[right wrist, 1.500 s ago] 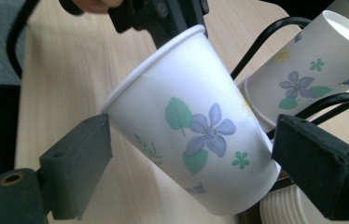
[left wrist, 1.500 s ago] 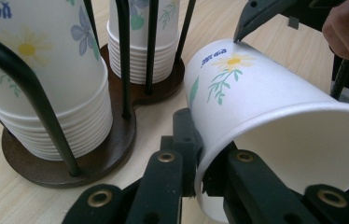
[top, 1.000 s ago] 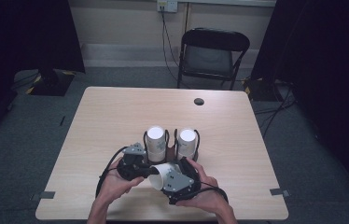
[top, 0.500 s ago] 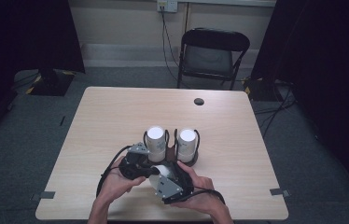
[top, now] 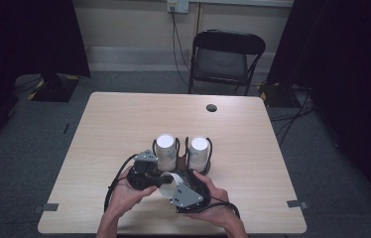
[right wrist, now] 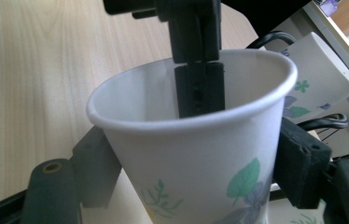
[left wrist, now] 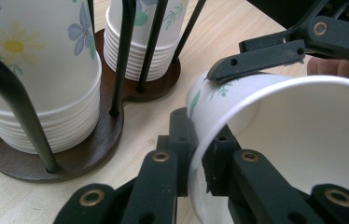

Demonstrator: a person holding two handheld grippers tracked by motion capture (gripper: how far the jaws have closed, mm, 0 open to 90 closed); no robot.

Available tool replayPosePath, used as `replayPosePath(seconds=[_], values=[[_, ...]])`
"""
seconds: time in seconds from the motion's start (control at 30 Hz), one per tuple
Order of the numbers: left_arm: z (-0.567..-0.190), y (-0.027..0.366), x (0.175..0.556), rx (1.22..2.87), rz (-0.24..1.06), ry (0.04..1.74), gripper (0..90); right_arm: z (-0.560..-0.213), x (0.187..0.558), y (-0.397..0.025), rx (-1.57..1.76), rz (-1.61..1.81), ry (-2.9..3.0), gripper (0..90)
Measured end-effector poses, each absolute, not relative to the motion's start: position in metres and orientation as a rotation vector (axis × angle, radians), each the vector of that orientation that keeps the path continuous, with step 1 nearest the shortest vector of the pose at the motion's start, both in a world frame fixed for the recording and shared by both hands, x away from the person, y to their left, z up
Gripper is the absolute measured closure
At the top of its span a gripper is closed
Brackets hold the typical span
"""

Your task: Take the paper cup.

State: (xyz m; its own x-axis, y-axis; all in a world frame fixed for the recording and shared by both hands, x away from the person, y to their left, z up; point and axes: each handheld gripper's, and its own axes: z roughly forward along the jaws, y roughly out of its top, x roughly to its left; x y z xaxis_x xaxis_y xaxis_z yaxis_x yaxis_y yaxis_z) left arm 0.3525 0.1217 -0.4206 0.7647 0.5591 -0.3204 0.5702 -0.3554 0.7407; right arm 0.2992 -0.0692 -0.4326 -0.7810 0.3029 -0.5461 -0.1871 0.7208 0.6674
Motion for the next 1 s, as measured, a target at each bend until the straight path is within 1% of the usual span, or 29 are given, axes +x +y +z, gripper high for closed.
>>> replayPosePath(seconds=[0.07, 0.1, 0.17, 0.23, 0.43, 0.5, 0.73, 1.0], values=[[-0.4188, 0.1238, 0.3528, 2.006, -0.018, 0.855, 80.1, -0.4324, 0.3009, -0.0706, 0.099, 0.990, 2.263, 26.5], [-0.4181, 0.1246, 0.3525, 1.997, -0.014, 0.855, 80.9, -0.4322, 0.3021, -0.0717, 0.113, 0.998, 2.262, 26.5], [-0.4171, 0.1254, 0.3526, 1.991, -0.013, 0.859, 85.2, -0.4322, 0.3032, -0.0730, 0.139, 1.015, 2.270, 26.4], [-0.4167, 0.1244, 0.3524, 2.013, -0.002, 0.847, 86.9, -0.4319, 0.3034, -0.0735, 0.146, 1.023, 2.279, 25.3], [-0.4176, 0.1203, 0.3529, 2.047, 0.000, 0.856, 87.6, -0.4325, 0.3026, -0.0724, 0.123, 1.008, 2.270, 24.0], [-0.4186, 0.1176, 0.3526, 2.059, 0.001, 0.845, 87.7, -0.4316, 0.3010, -0.0704, 0.114, 1.010, 2.263, 21.7], [-0.4184, 0.1178, 0.3522, 2.058, -0.002, 0.845, 87.5, -0.4319, 0.2991, -0.0674, 0.092, 1.004, 2.265, 25.4], [-0.4209, 0.1201, 0.3488, 2.016, 0.024, 0.834, 86.5, -0.4307, 0.2990, -0.0688, 0.100, 1.024, 2.254, 27.9]])
